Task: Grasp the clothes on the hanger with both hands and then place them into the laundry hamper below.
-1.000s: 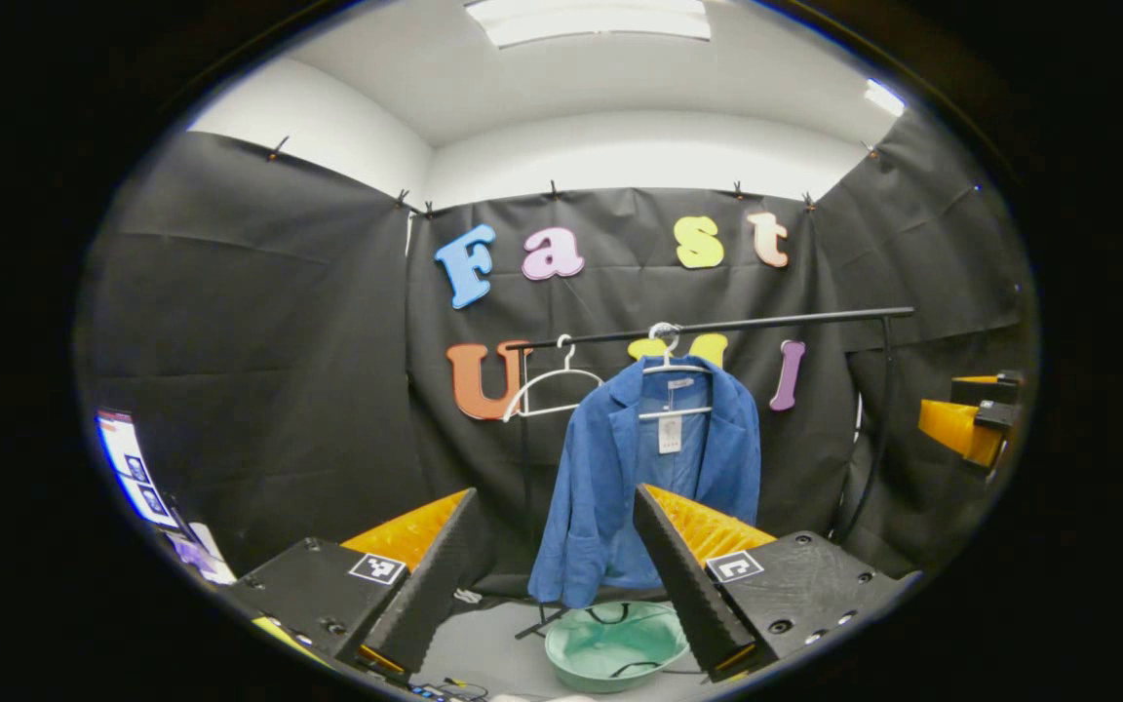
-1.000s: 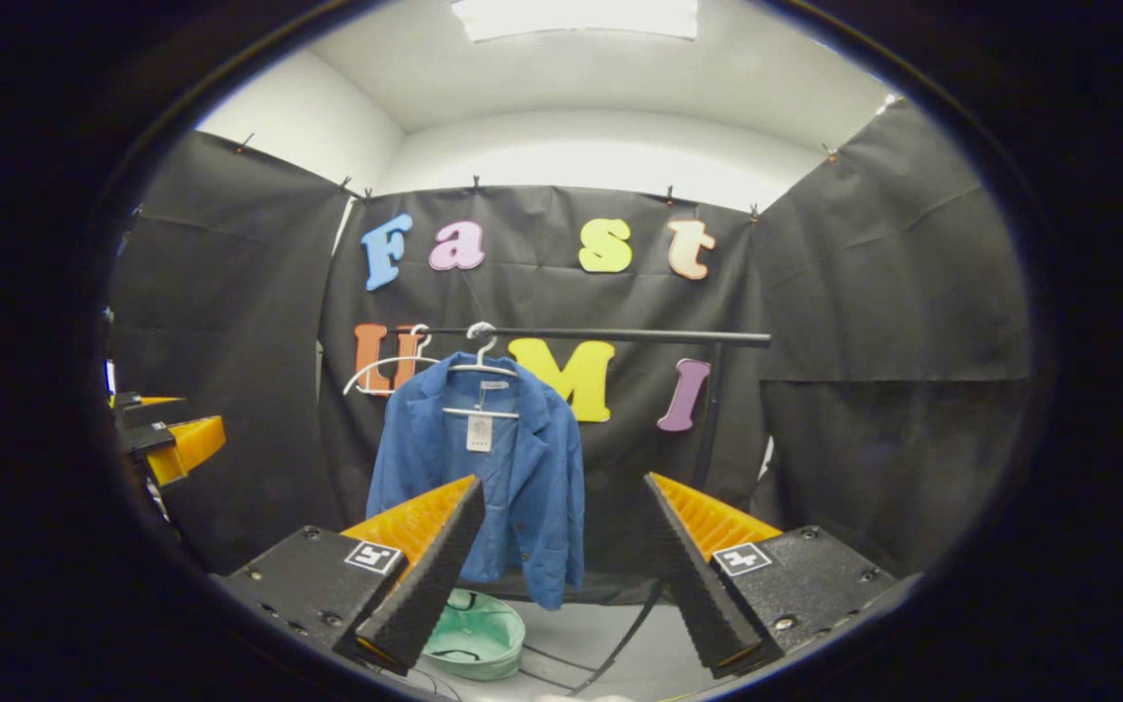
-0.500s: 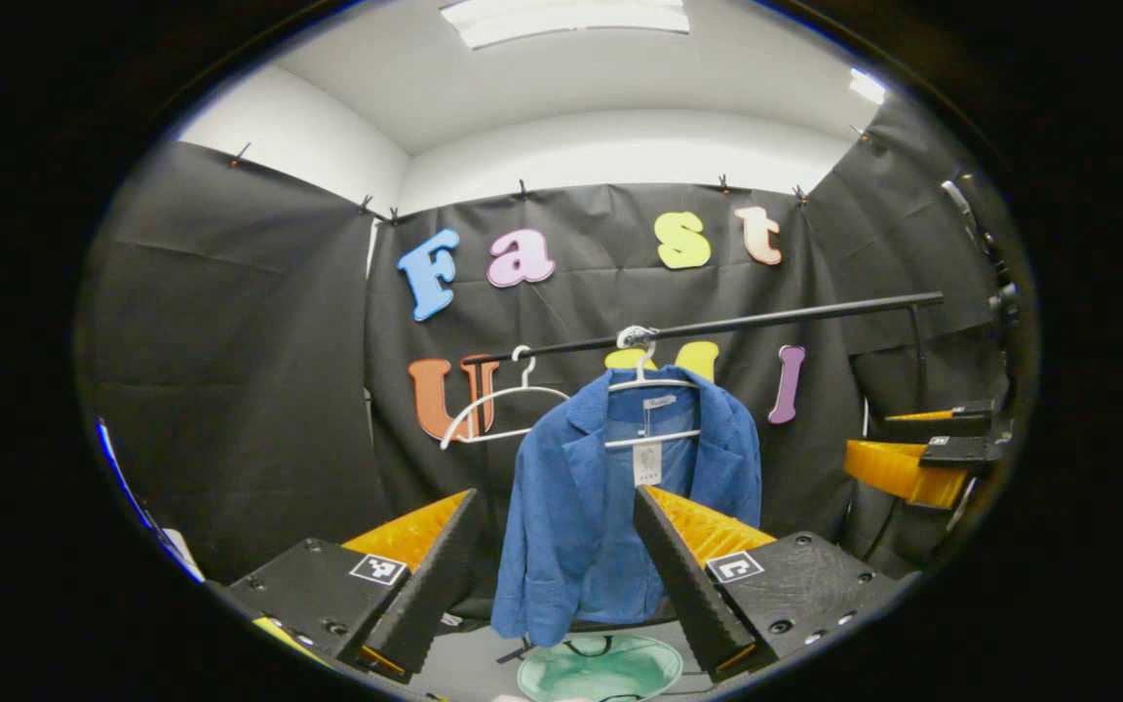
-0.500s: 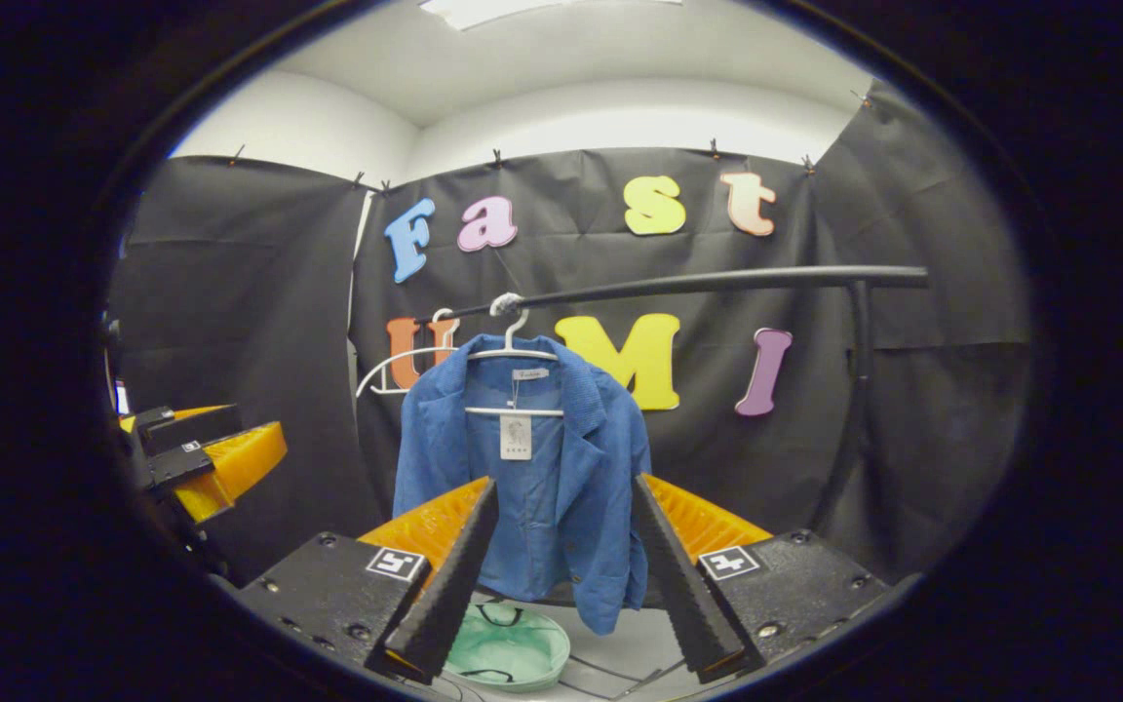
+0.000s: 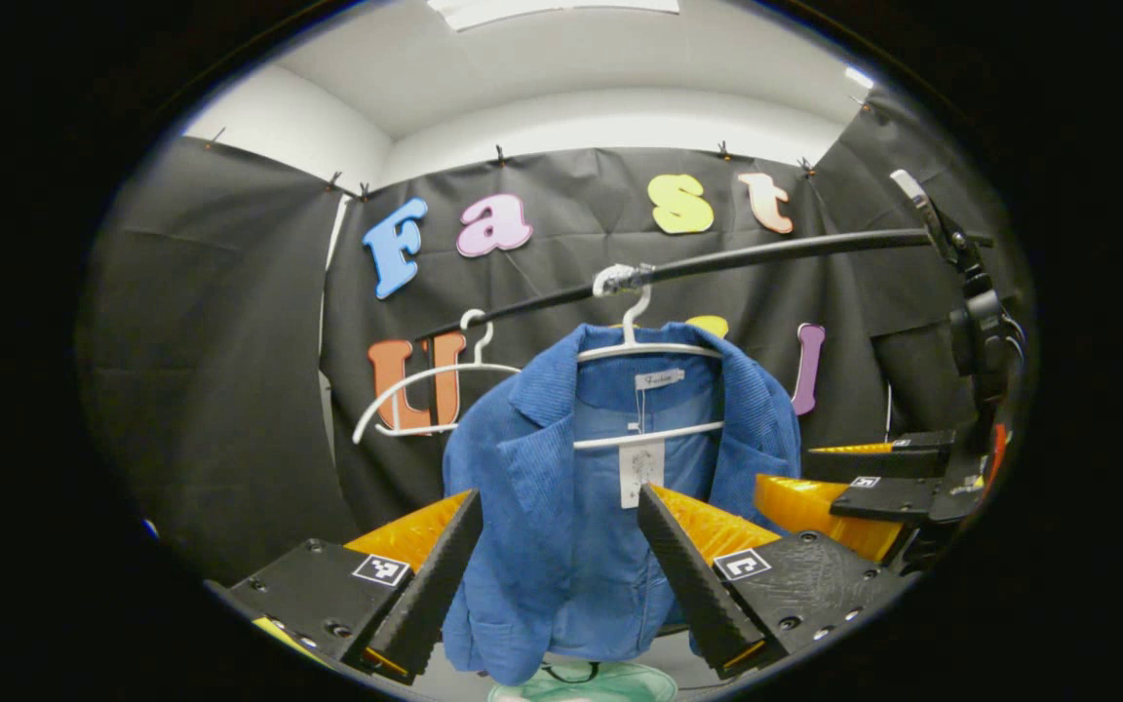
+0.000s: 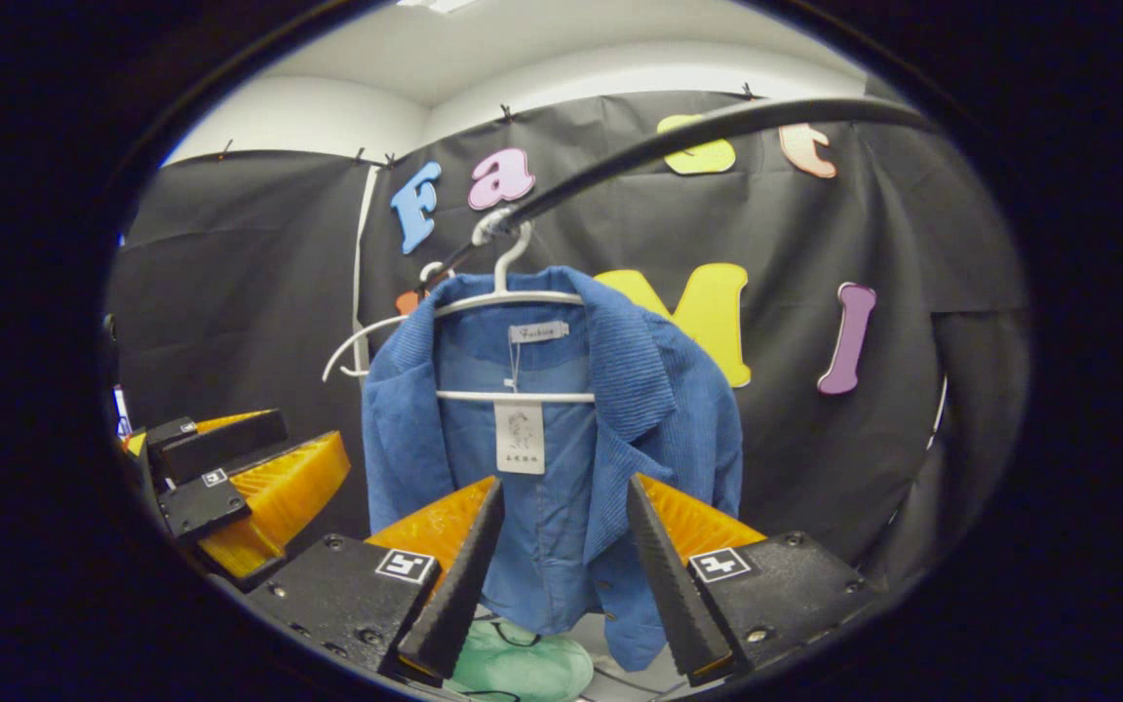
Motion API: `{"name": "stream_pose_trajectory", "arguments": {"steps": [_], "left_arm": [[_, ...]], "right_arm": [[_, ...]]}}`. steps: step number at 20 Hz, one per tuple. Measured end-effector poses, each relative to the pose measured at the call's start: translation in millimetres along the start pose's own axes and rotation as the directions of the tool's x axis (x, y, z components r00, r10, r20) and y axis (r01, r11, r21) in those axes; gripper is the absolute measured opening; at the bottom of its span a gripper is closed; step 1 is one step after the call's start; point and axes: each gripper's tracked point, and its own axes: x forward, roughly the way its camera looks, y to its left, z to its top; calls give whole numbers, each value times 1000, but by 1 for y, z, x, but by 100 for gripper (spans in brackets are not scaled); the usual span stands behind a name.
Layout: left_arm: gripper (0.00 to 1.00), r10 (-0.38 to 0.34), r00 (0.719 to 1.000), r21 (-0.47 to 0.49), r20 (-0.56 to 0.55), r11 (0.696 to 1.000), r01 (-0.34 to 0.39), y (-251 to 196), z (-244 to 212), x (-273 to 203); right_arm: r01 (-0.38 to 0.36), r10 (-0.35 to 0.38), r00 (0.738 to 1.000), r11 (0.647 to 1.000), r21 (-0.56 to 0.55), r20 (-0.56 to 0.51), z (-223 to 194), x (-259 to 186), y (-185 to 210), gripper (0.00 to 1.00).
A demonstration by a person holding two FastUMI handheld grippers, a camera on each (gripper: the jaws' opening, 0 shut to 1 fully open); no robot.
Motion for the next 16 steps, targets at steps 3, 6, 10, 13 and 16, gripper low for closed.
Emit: {"name": "stream_pose_trajectory", "arguments": {"steps": [3, 6, 10, 13, 16], "left_arm": [[98, 33, 999, 5, -37, 999, -33, 2, -17, 34], [99, 70, 996, -10, -62, 997, -71, 6, -30, 68], [98, 115, 991, -3, -65, 993, -116, 14, -38, 92], [99, 127, 989, 9, -78, 992, -127, 16, -44, 108], [98, 135, 988, 24, -76, 991, -133, 20, -47, 121]], "right_arm": [[15, -15, 1000, 1000, -4, -5, -1, 40, -12, 81], [33, -33, 999, 999, -13, -22, -7, 68, -25, 81], [54, -54, 998, 998, -24, -25, -10, 85, -35, 81], [64, -65, 998, 997, -35, -16, -8, 96, -37, 81], [82, -82, 997, 996, -48, -4, -7, 106, -38, 77]]}}
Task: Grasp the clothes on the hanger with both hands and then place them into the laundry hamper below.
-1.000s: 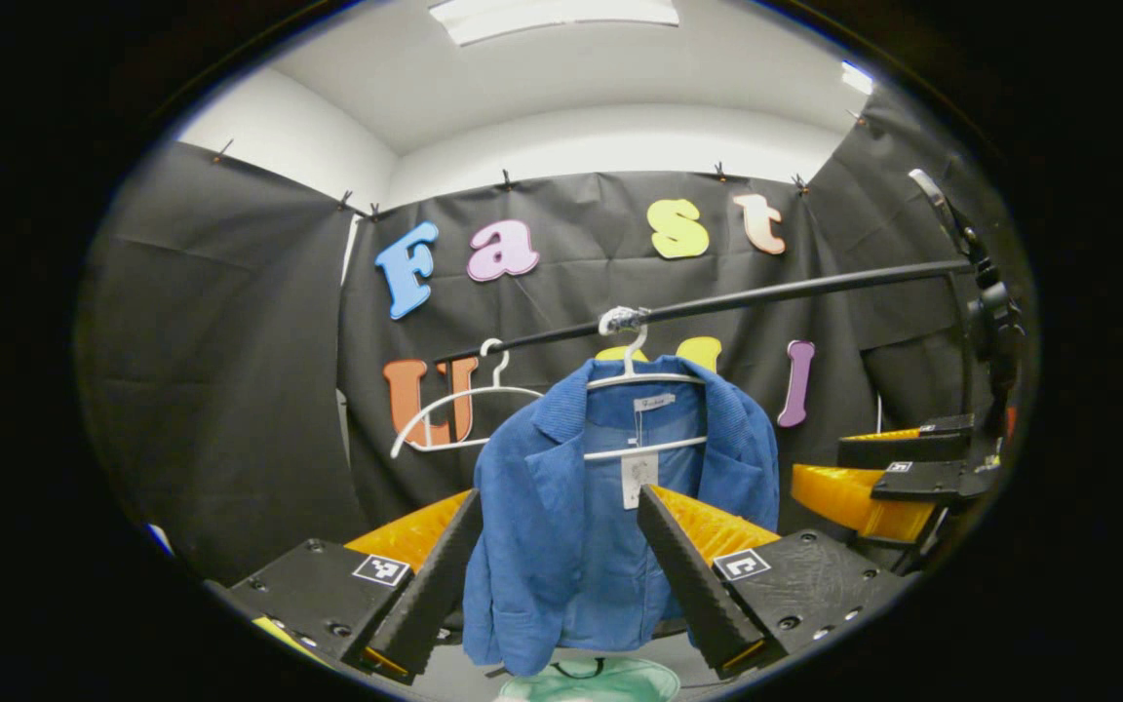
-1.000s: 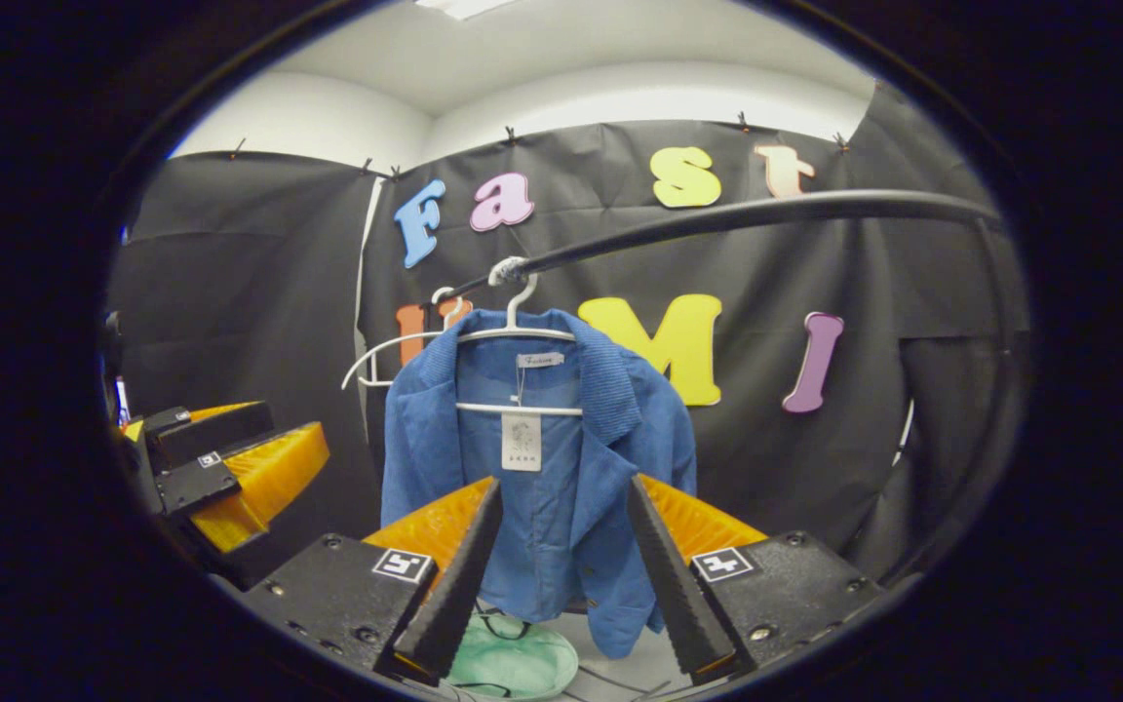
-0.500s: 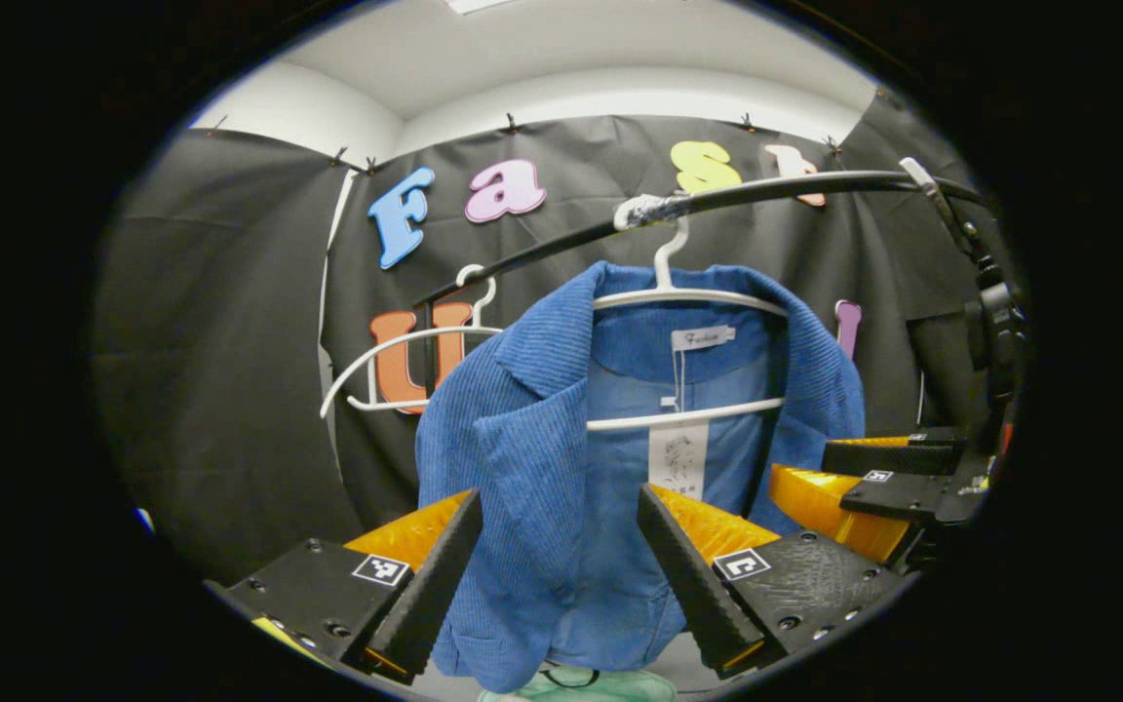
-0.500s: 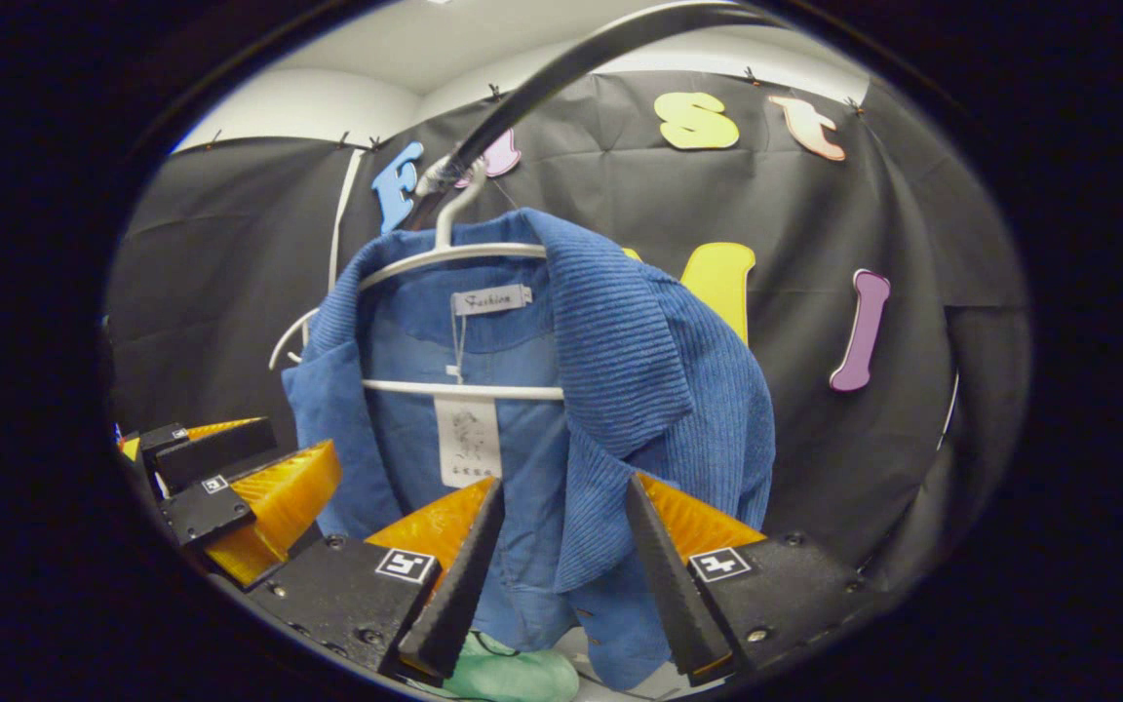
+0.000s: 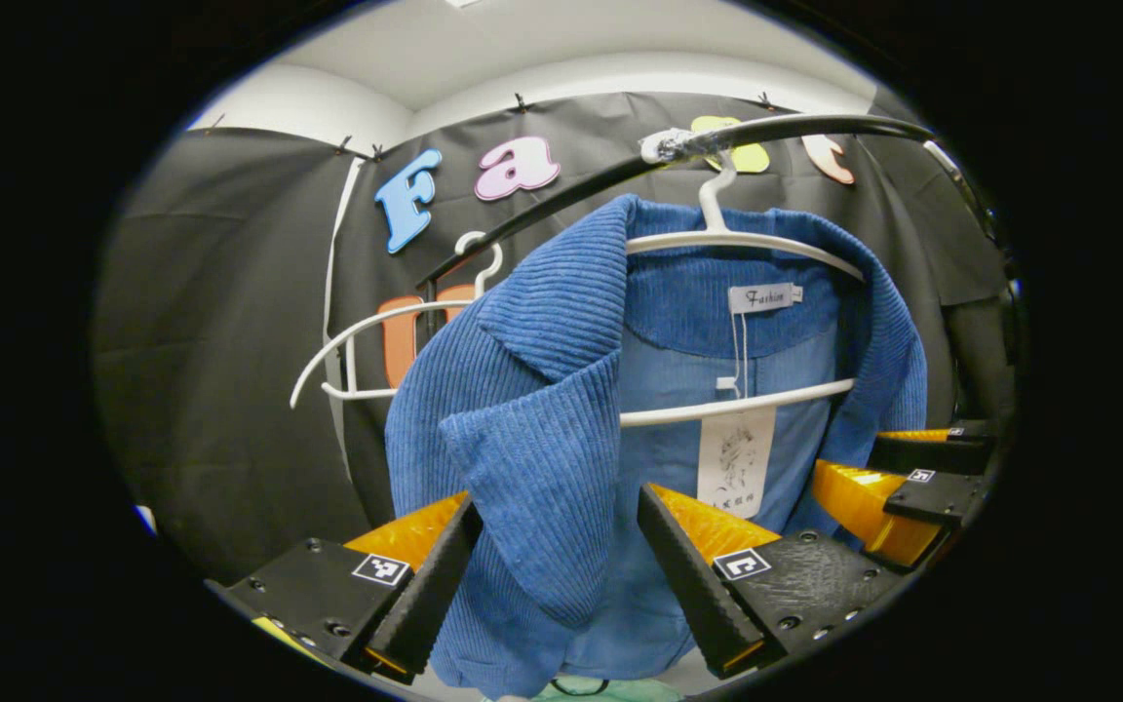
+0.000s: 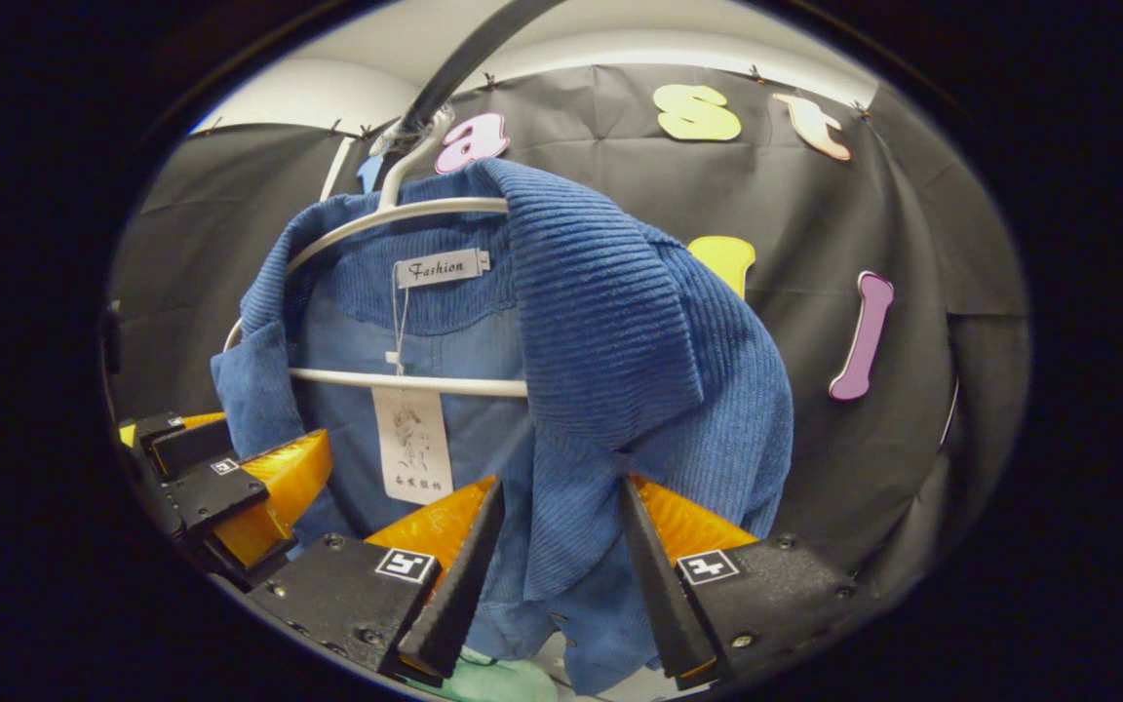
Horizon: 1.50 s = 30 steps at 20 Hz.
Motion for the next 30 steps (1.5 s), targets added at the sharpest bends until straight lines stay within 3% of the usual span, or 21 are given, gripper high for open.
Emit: {"name": "stream_pose_trajectory", "arguments": {"steps": [1, 3, 4, 11, 14, 18, 20, 23, 25, 28, 30], "left_arm": [[96, 18, 1000, 9, 2, 1000, -18, 6, -1, 2], [83, 21, 1000, 2, -10, 1000, -21, 8, -5, 7], [77, 28, 999, -3, -19, 1000, -28, 10, -7, 8], [77, 31, 999, 14, 12, 999, -32, 11, 0, 8], [77, 32, 999, 11, 14, 999, -32, 11, -2, 8], [77, 38, 999, 12, 6, 999, -38, 16, -5, 15], [77, 39, 999, -1, 1, 999, -39, 16, -4, 15], [77, 38, 999, -8, 7, 999, -38, 15, -2, 19], [77, 17, 1000, -3, 12, 1000, -17, 11, -3, 15], [45, 53, 998, 26, 20, 998, -53, 19, -2, 16], [24, 35, 999, 27, 13, 999, -35, 16, -3, 15]], "right_arm": [[8, -8, 1000, 1000, -6, 6, 1, 3, -1, 76], [44, -43, 999, 999, -4, 9, 0, 6, -7, 75], [65, -65, 998, 998, 0, 4, 0, 5, -9, 70], [113, -113, 994, 994, 11, 14, -5, -5, -11, 65], [115, -115, 993, 993, 14, 2, -9, -2, -5, 89], [173, -173, 985, 985, 6, 1, -7, 13, -11, 96], [131, -132, 991, 990, 53, 17, -2, 10, -8, 77], [110, -111, 993, 993, 37, 36, -2, 7, -24, 68], [107, -110, 993, 993, 55, 44, -3, 0, -34, 48], [72, -75, 997, 993, 92, 28, -3, -4, -43, 18], [27, -29, 999, 995, 99, 28, -2, -7, -41, 11]]}}
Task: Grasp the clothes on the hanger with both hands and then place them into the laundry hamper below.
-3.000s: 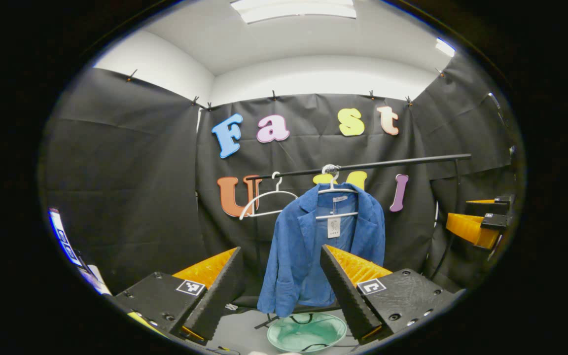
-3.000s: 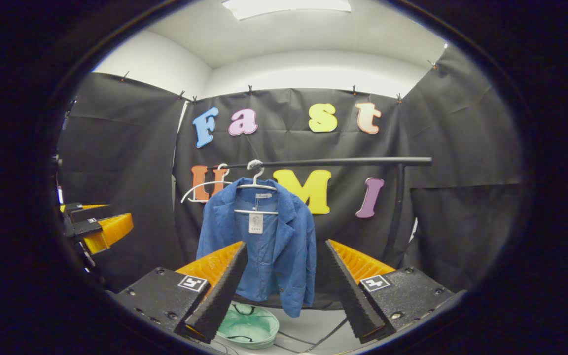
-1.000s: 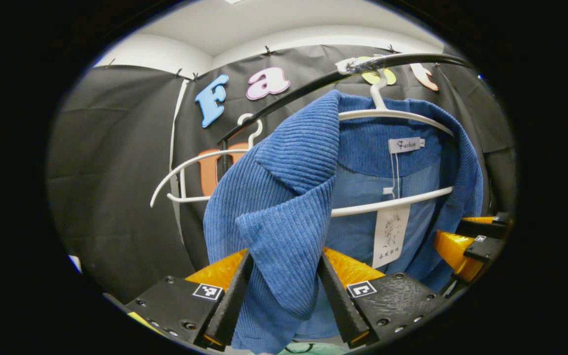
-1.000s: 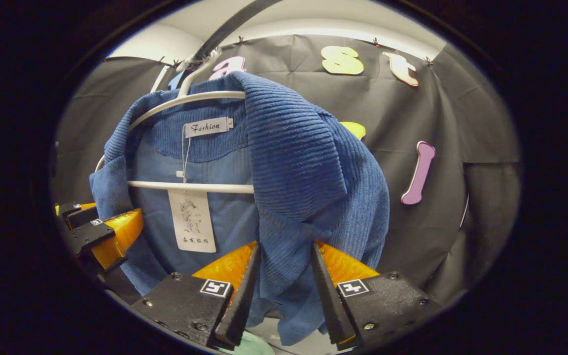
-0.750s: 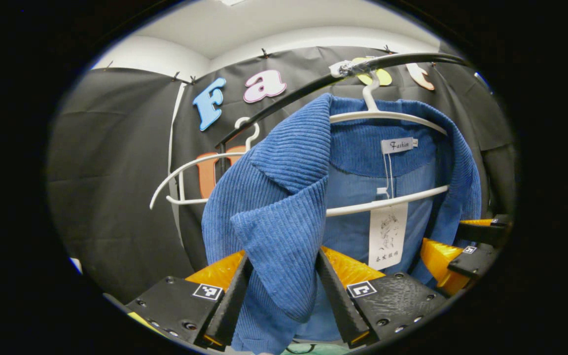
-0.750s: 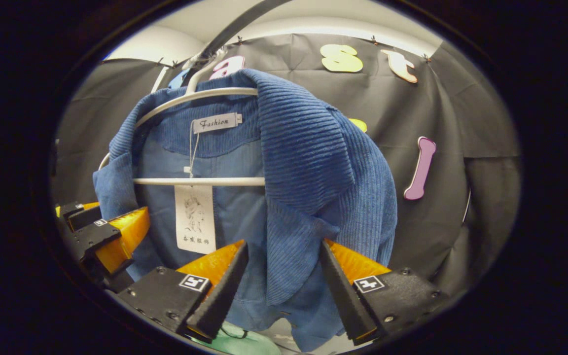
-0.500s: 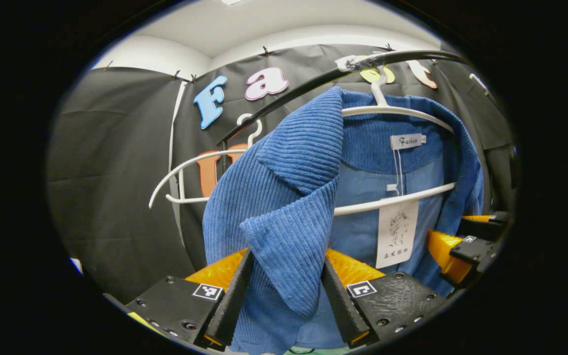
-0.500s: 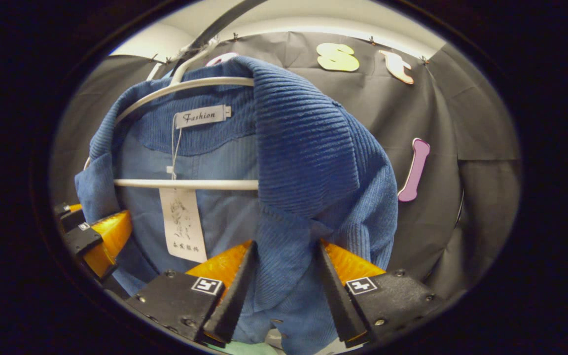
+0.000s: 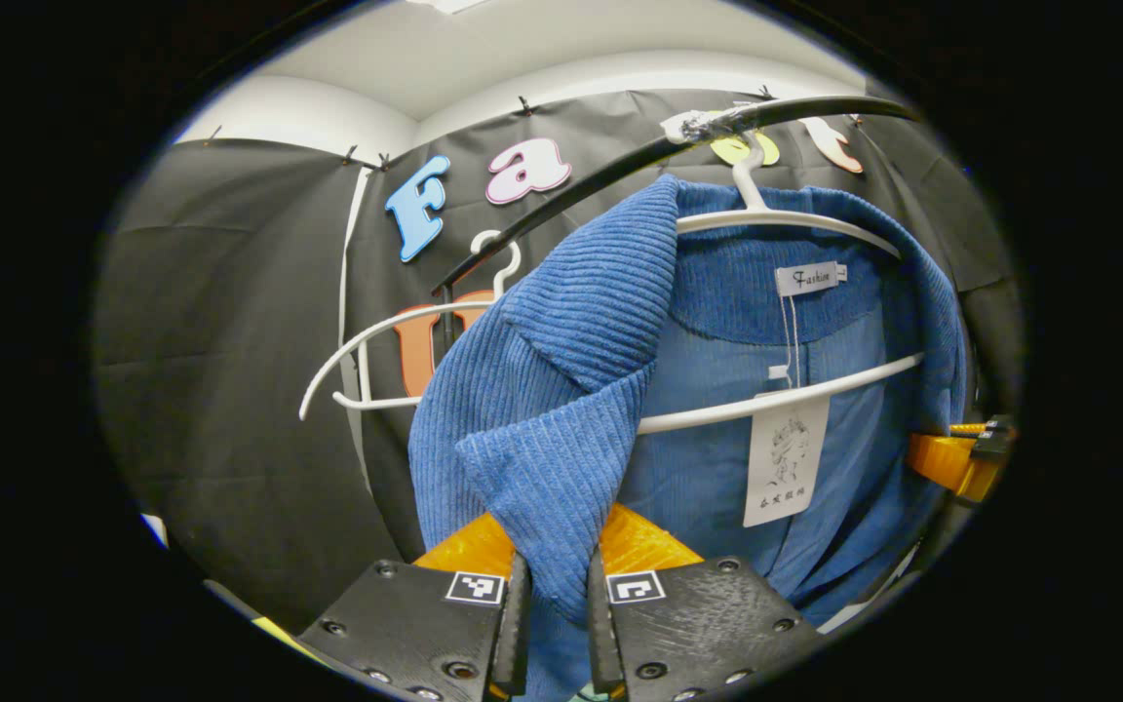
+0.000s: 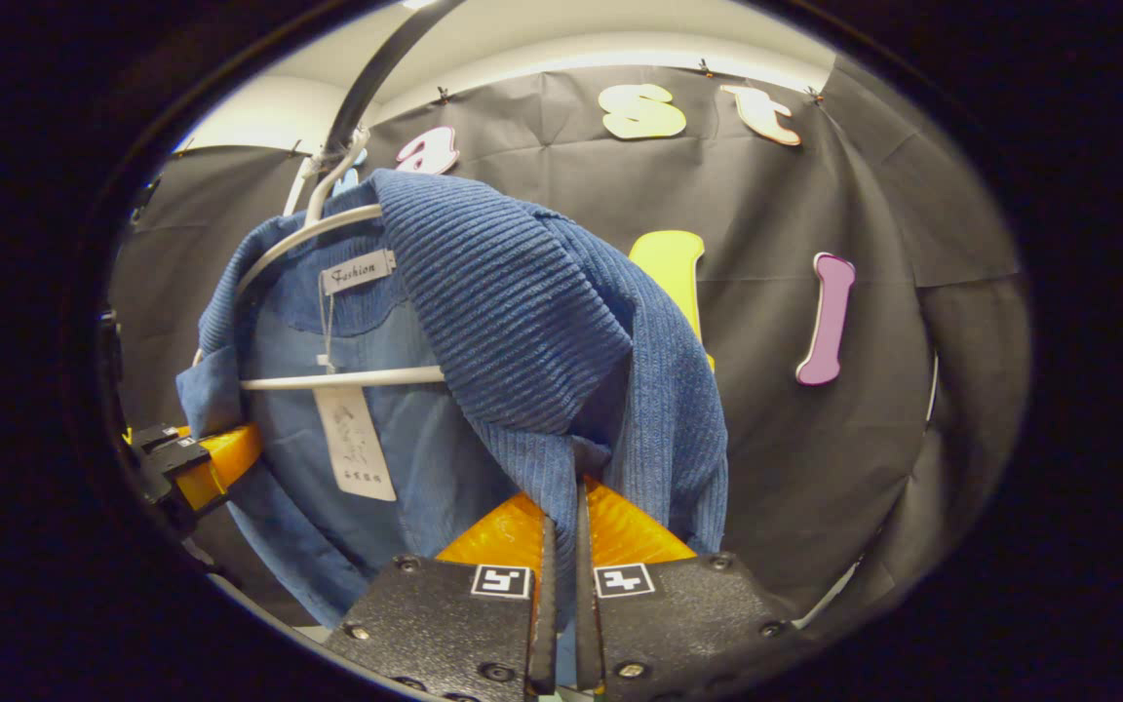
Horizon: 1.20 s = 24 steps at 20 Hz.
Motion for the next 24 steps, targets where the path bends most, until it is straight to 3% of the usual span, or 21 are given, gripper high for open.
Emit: {"name": "stream_pose_trajectory", "arguments": {"steps": [2, 3, 5, 9, 11, 15, 18, 20, 22, 24], "left_arm": [[24, -26, 1000, -13, -4, 1000, 26, -3, 1, -1], [17, -8, 1000, -12, -2, 1000, 8, 7, 2, -1], [5, -37, 999, -27, -11, 999, 37, 1, 0, -5], [1, -69, 998, -52, -15, 996, 68, 2, 1, -6], [1, -73, 997, -76, -12, 995, 72, 4, 4, -7], [1, -107, 994, -89, 23, 990, 109, 7, 18, -17], [4, -112, 993, -106, 43, 988, 116, 18, 27, -25], [0, -117, 991, -163, 64, 979, 126, 22, 37, -25], [4, -113, 991, -204, 75, 971, 126, 27, 46, -22], [0, -112, 989, -219, 100, 967, 131, 34, 62, -19]], "right_arm": [[-46, 46, 999, 998, 45, -3, -1, -3, 5, 10], [-67, 67, 998, 995, 70, -6, -1, -5, 7, 8], [-104, 105, 994, 989, 102, -7, -2, -8, 8, 6], [-177, 179, 984, 967, 183, 5, 0, -14, 10, 4], [-249, 253, 967, 929, 274, 22, 0, -16, 19, 4], [-436, 433, 895, 803, 406, 104, 14, -29, 29, 4], [-510, 495, 856, 763, 397, 147, 22, -44, 29, 4], [-549, 530, 832, 742, 386, 165, 30, -51, 33, 4], [-572, 544, 816, 714, 404, 194, 40, -54, 32, 4], [-615, 571, 784, 665, 424, 243, 58, -59, 35, 4]]}}
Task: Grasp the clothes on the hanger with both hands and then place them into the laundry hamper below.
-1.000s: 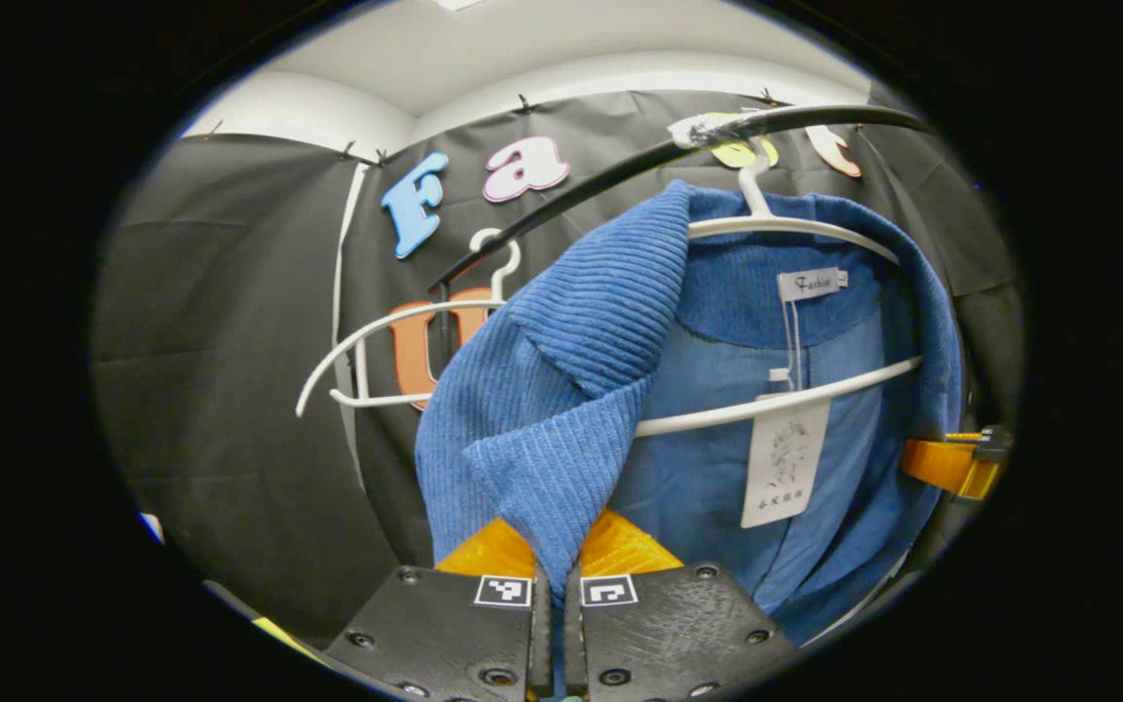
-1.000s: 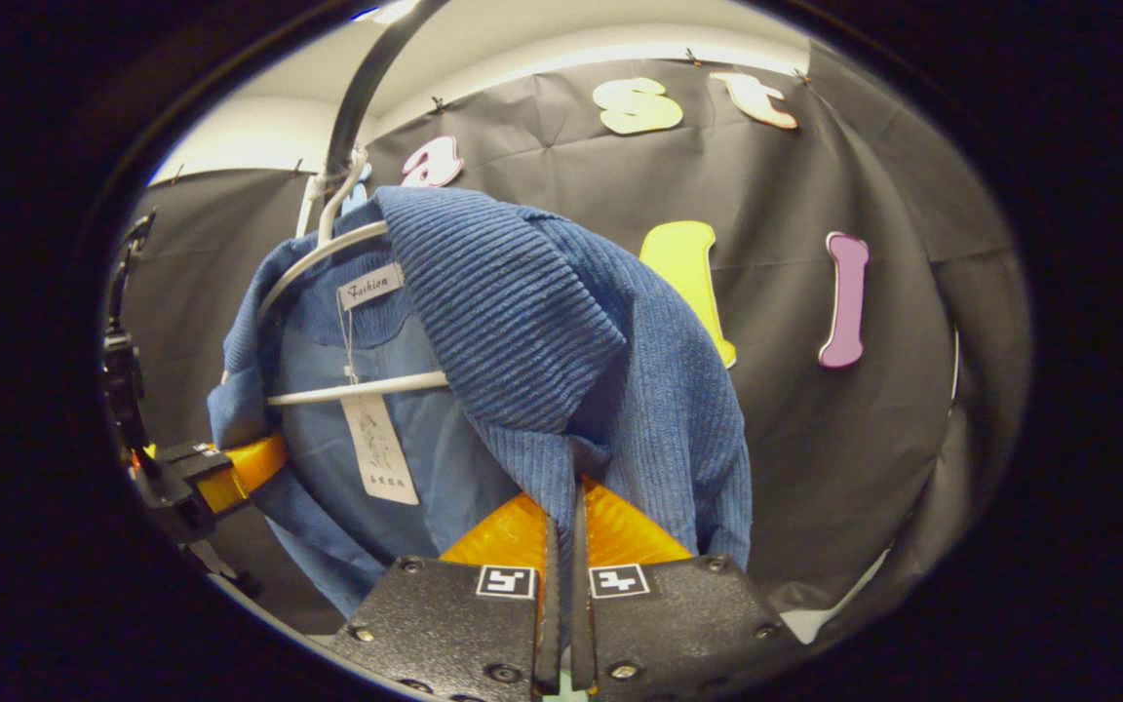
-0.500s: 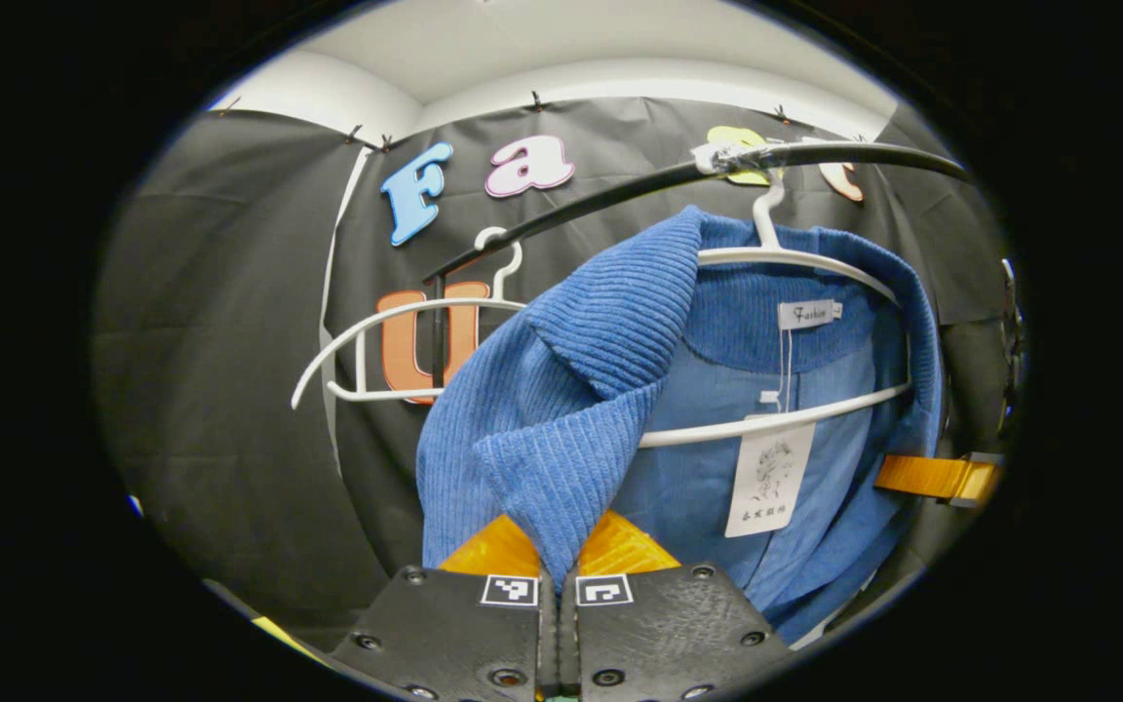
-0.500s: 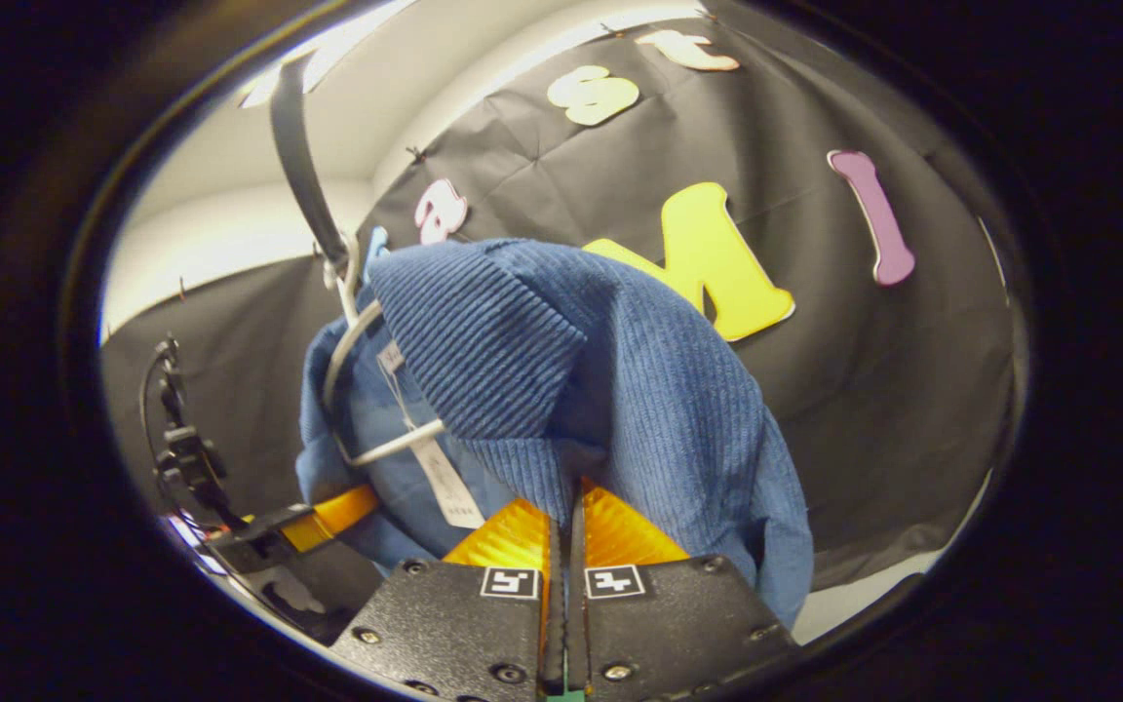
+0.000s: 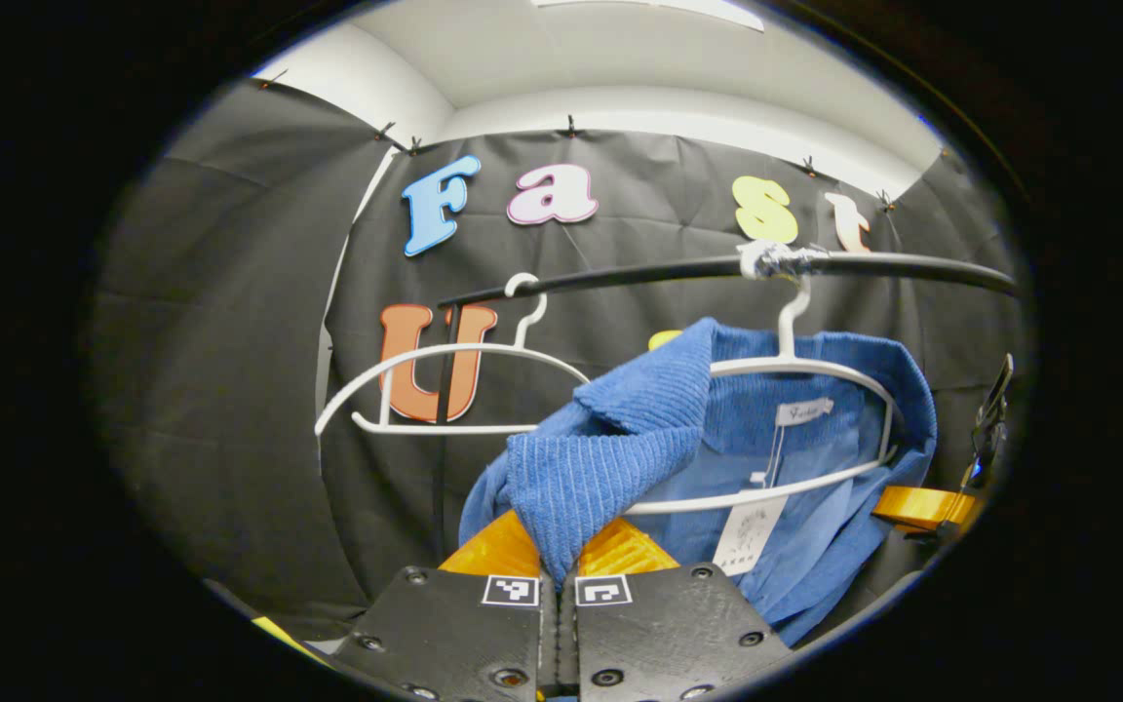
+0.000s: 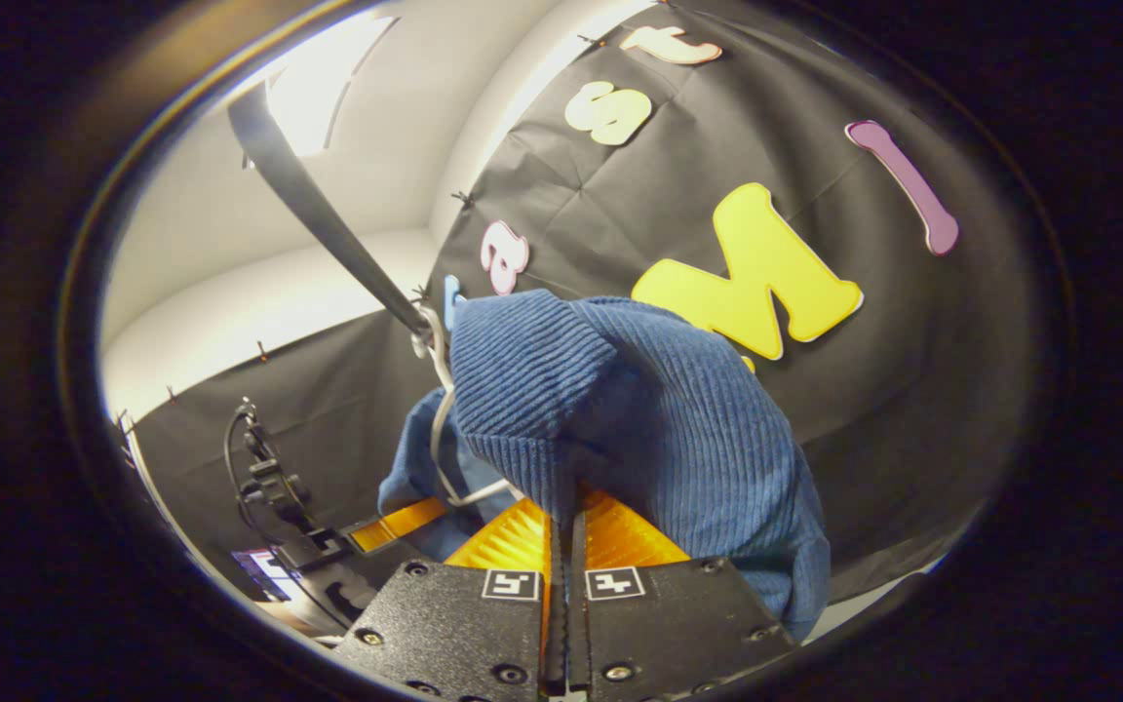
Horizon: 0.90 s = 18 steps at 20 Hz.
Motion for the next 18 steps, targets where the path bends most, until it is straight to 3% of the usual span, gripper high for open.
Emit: {"name": "stream_pose_trajectory", "arguments": {"steps": [6, 7, 11, 18], "left_arm": [[4, -6, 998, 11, 59, 1000, 5, 6, 43, 12], [0, -8, 998, 13, 68, 1000, 7, 8, 50, 14], [0, -9, 997, 9, 80, 1000, 9, 10, 59, 17], [0, -2, 996, -33, 85, 999, 5, 30, 75, 32]], "right_arm": [[-59, 57, 996, 997, 44, 65, 35, 0, 10, 4], [-53, 49, 996, 998, 44, 70, 39, -1, 6, 4], [-19, 19, 998, 1000, -3, 56, 45, -1, 1, 4], [-42, 38, 995, 998, 50, 92, 71, -9, -6, 4]]}}
